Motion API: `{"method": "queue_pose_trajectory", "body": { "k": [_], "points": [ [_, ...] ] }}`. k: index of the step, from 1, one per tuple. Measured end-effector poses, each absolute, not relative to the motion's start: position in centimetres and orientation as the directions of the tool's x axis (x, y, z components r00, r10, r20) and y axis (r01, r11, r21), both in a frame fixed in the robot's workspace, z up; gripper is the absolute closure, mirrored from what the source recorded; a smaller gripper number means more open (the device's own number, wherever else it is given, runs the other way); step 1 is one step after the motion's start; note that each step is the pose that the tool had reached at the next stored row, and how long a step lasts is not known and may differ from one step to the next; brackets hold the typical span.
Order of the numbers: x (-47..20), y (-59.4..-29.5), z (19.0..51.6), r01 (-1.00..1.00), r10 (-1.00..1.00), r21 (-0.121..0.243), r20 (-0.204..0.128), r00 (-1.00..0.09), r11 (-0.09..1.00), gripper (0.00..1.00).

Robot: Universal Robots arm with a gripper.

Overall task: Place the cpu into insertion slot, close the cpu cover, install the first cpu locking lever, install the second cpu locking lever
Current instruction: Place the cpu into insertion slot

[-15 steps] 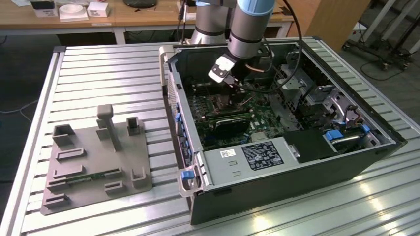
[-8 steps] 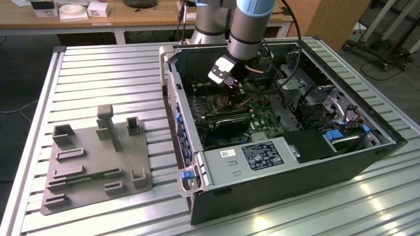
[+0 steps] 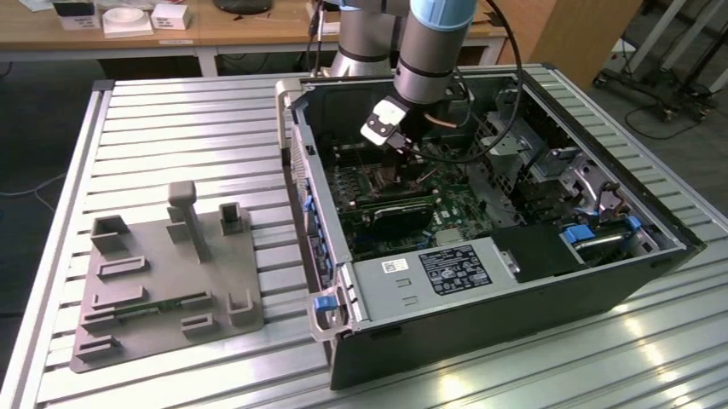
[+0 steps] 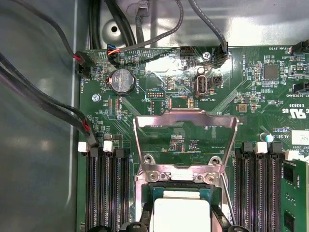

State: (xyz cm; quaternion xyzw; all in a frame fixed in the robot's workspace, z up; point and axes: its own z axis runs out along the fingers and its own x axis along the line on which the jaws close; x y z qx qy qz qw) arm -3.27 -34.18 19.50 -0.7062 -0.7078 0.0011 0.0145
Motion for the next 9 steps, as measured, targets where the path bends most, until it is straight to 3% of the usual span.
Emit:
{"method": "queue_pose_trajectory", "body": {
  "k": [9],
  "points": [
    [-3.27,-34.18,19.41,1.000,1.000,-0.022,0.019,0.002,-0.002,0.46]
  ]
}}
